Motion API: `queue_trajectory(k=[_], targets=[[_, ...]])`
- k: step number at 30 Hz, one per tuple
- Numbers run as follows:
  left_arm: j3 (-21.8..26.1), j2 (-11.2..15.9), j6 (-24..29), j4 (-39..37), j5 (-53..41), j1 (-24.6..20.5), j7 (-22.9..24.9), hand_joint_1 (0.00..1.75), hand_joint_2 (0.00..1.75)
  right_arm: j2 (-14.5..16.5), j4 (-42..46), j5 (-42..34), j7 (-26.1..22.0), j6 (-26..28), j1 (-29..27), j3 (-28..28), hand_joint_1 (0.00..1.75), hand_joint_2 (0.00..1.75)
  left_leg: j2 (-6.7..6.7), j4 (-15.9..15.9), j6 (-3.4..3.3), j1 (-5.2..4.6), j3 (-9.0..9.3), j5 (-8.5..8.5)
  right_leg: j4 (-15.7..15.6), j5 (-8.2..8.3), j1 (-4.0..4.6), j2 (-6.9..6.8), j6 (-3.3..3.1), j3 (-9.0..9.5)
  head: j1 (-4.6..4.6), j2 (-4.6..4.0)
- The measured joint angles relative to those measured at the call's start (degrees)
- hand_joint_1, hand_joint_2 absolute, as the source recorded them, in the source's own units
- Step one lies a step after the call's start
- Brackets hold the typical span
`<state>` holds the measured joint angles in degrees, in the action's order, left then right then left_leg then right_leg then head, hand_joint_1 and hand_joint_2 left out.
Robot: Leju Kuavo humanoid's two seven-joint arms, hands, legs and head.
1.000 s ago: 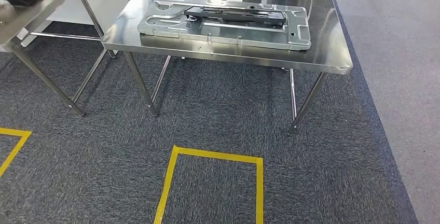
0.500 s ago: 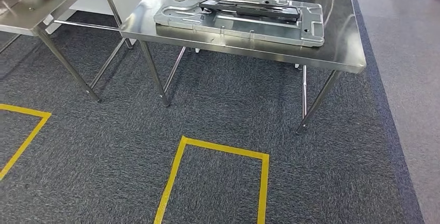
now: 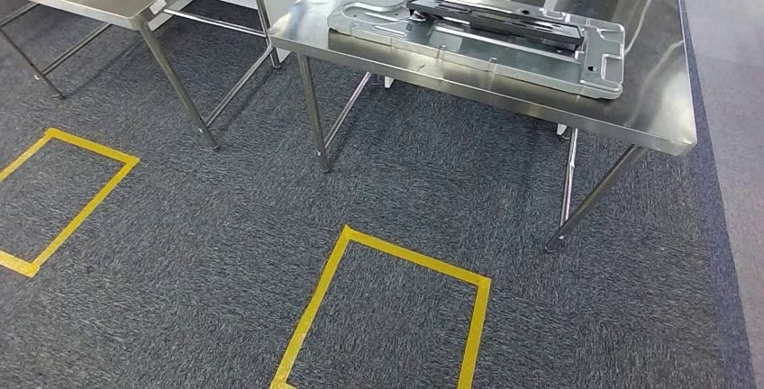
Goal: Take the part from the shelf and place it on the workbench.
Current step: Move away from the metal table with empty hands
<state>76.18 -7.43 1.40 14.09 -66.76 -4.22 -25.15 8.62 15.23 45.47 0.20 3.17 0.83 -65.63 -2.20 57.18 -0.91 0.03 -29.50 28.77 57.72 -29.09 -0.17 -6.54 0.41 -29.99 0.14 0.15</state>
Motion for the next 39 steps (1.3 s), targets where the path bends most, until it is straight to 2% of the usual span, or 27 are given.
queue_trajectory(k=[2,4,6,7,8,9,11,13,15,16,17,19,21,22,23,24,26,27,28,30,31,33,34,36,37,38,39], targets=[[0.0,0.0,0.2,0.0,-0.1,0.2,0.9,0.00,0.00,0.0,-0.2,0.7,0.6,-0.7,0.1,0.6,0.00,0.00,0.92,-0.4,-0.73,0.34,-0.11,-0.67,2.0,-1.81,-0.16,2.60,0.62,-0.82,0.14,0.00],[0.1,0.2,0.6,0.0,-0.1,0.1,2.3,0.00,0.00,0.0,-0.5,1.6,1.2,-1.3,0.1,1.1,0.00,0.00,1.92,-0.5,-1.23,0.41,-0.58,-1.15,8.7,-5.96,-0.40,5.51,0.91,-3.90,0.32,0.00],[0.3,0.4,0.8,0.0,0.2,0.1,4.2,0.00,0.00,0.1,-0.8,2.9,1.5,-1.6,0.0,1.7,0.00,0.00,3.28,-0.4,-1.34,0.33,-1.05,-1.45,16.0,-8.77,-0.54,6.24,1.02,-7.19,0.35,0.01],[0.6,0.7,0.8,0.0,0.4,0.2,5.2,0.00,0.00,0.2,-1.0,3.7,1.5,-1.7,0.1,2.1,0.00,0.00,4.02,-0.4,-1.29,0.31,-1.15,-1.53,16.9,-8.36,-0.59,6.32,1.03,-7.55,0.35,0.01],[0.9,0.9,0.6,0.0,0.8,0.3,6.2,0.00,0.00,0.3,-1.1,4.6,1.3,-1.7,0.1,2.5,0.00,0.00,4.80,-0.3,-1.22,0.31,-1.16,-1.56,15.4,-6.76,-0.65,6.43,0.98,-6.74,0.35,0.02],[1.3,1.2,0.5,0.0,1.1,0.5,7.3,0.00,0.00,0.4,-1.2,5.6,0.8,-1.8,0.2,3.1,0.00,0.00,5.57,-0.1,-1.11,0.32,-1.14,-1.55,11.7,-4.40,-0.74,6.90,0.86,-4.96,0.36,0.01],[2.1,1.6,0.1,0.0,1.5,0.5,9.0,0.00,0.00,0.6,-1.5,7.1,-0.6,-2.2,0.3,4.2,0.00,0.00,6.92,0.4,-0.68,0.28,-1.43,-1.43,3.8,-1.12,-0.98,9.49,0.45,-1.32,0.33,0.01],[2.6,2.0,0.0,0.0,1.5,0.5,9.8,0.00,0.00,0.7,-1.7,7.9,-1.5,-2.6,0.6,5.1,0.00,0.00,8.11,0.7,0.12,0.31,-2.12,-1.56,0.6,-0.61,-0.95,11.19,0.09,-0.12,0.31,0.00],[2.9,2.5,0.0,0.0,1.5,0.7,10.1,0.00,0.00,0.8,-1.8,8.2,-1.9,-2.7,1.2,5.8,0.00,0.00,9.13,0.7,0.95,0.46,-2.66,-1.84,0.2,-0.45,-0.88,10.11,-0.42,-0.15,0.32,0.00],[3.0,2.7,0.0,0.0,1.5,0.7,10.1,0.00,0.00,0.9,-1.8,8.3,-2.1,-2.7,1.3,6.1,0.00,0.00,8.57,1.1,1.27,0.47,-2.91,-1.59,0.0,-0.30,-0.94,9.39,-0.76,-0.05,0.27,0.00],[3.1,2.8,0.0,0.0,1.5,0.8,10.0,0.00,0.00,1.0,-1.8,8.5,-2.3,-2.7,1.4,6.3,0.00,0.00,7.32,2.4,1.55,0.46,-3.56,-0.67,-0.2,-0.18,-1.02,8.57,-1.18,0.04,0.08,0.00],[3.2,2.9,-0.2,0.0,1.4,0.6,9.4,0.00,0.00,1.1,-2.0,9.1,-2.7,-2.8,1.3,6.7,0.00,0.00,4.12,8.6,2.09,0.50,-6.32,2.93,-0.4,-0.16,-0.89,6.80,-1.76,0.08,-0.29,0.01],[3.2,2.9,-0.7,0.0,1.4,0.5,8.2,0.00,0.00,1.1,-2.1,9.9,-2.7,-3.2,1.2,7.2,0.00,0.00,2.93,15.7,2.53,0.73,-9.48,6.05,-0.3,-0.25,-0.65,4.99,-2.01,-0.02,-0.40,0.01],[3.2,3.0,-0.8,0.0,1.3,0.5,7.5,0.00,0.00,1.1,-2.1,10.2,-2.6,-3.4,1.3,7.4,0.00,0.00,2.73,17.0,2.64,0.82,-9.92,6.16,-0.3,-0.28,-0.59,4.18,-2.03,-0.03,-0.40,0.01],[3.2,3.0,-1.0,0.0,1.3,0.5,6.9,0.00,0.00,1.1,-2.1,10.5,-2.5,-3.7,1.3,7.6,0.00,0.00,2.51,15.9,2.67,0.87,-9.16,5.15,-0.3,-0.32,-0.56,3.44,-2.01,0.01,-0.41,0.00],[3.2,3.1,-1.1,0.0,1.3,0.5,6.3,0.00,0.00,1.1,-2.1,10.7,-2.4,-3.9,1.4,7.8,0.00,0.00,2.01,12.7,2.57,0.87,-7.30,3.37,-0.3,-0.38,-0.54,2.78,-1.95,0.13,-0.42,0.00],[3.2,3.3,-1.2,0.0,1.0,0.2,5.6,0.00,0.00,1.1,-2.1,11.1,-2.2,-4.2,1.5,8.1,0.00,0.00,-0.30,4.4,2.05,0.55,-2.83,0.25,-0.3,-0.58,-0.39,1.60,-1.64,0.44,-0.43,0.00],[3.1,3.4,-1.2,0.0,0.9,0.1,5.5,0.00,0.00,1.2,-2.1,11.2,-2.1,-4.4,1.6,8.2,0.00,0.00,-1.16,1.8,1.73,0.33,-1.51,-0.46,-0.2,-0.68,-0.26,1.10,-1.39,0.55,-0.38,0.00],[3.1,3.4,-1.2,0.0,0.8,0.0,5.4,0.00,0.00,1.2,-2.2,11.4,-2.1,-4.5,1.6,8.3,0.00,0.00,-1.60,0.6,1.46,0.10,-0.99,-0.63,-0.2,-0.75,-0.16,0.59,-1.12,0.64,-0.34,0.01],[3.1,3.5,-1.2,0.0,0.7,0.1,5.4,0.00,0.00,1.2,-2.2,11.5,-2.1,-4.6,1.8,8.4,0.00,0.00,-0.54,0.1,0.90,0.03,-1.13,-0.85,-0.4,-0.77,-0.05,-0.38,-0.51,0.86,-0.26,0.01],[3.1,3.5,-1.2,0.0,0.6,0.2,5.4,0.00,0.00,1.2,-2.2,11.5,-2.1,-4.6,1.9,8.5,0.00,0.00,0.01,-0.2,0.55,0.16,-1.04,-1.11,-0.2,-1.07,-0.10,-0.03,-0.19,0.93,-0.22,0.00],[3.0,3.6,-1.3,0.0,0.6,0.2,5.4,0.00,0.00,1.2,-2.2,11.5,-2.1,-4.6,1.9,8.5,0.00,0.00,1.08,-0.9,-0.28,0.53,-0.84,-1.76,2.8,-3.37,-0.23,2.65,0.26,-0.23,0.04,0.00],[3.0,3.6,-1.3,0.0,0.6,0.1,5.4,0.00,0.00,1.2,-2.2,11.5,-2.1,-4.6,1.9,8.5,0.00,0.00,1.59,-1.0,-0.52,0.58,-0.92,-1.95,6.0,-5.29,-0.40,4.47,0.35,-1.72,0.19,0.01],[3.0,3.6,-1.3,0.0,0.6,-0.1,5.4,0.00,0.00,1.2,-2.2,11.5,-2.1,-4.6,1.8,8.5,0.00,0.00,2.88,-0.9,-0.72,0.55,-1.19,-2.08,13.7,-8.48,-0.53,6.12,0.47,-5.52,0.31,0.00],[3.0,3.6,-1.3,0.0,0.5,-0.1,5.5,0.00,0.00,1.2,-2.2,11.5,-2.1,-4.5,1.8,8.5,0.00,0.00,3.62,-0.8,-0.72,0.53,-1.24,-2.09,15.7,-8.63,-0.58,6.33,0.53,-6.64,0.31,0.00],[3.0,3.6,-1.3,0.0,0.4,0.0,5.7,0.00,0.00,1.2,-2.2,11.6,-2.2,-4.5,1.7,8.5,0.00,0.00,4.43,-0.7,-0.67,0.53,-1.24,-2.05,15.6,-7.58,-0.64,6.44,0.57,-6.77,0.31,0.00],[3.0,3.6,-1.4,0.0,0.2,0.0,6.0,0.00,0.00,1.2,-2.2,11.7,-2.3,-4.5,1.7,8.5,0.00,0.00,5.25,-0.5,-0.57,0.55,-1.22,-1.98,13.2,-5.53,-0.73,6.64,0.57,-5.79,0.32,0.00]])
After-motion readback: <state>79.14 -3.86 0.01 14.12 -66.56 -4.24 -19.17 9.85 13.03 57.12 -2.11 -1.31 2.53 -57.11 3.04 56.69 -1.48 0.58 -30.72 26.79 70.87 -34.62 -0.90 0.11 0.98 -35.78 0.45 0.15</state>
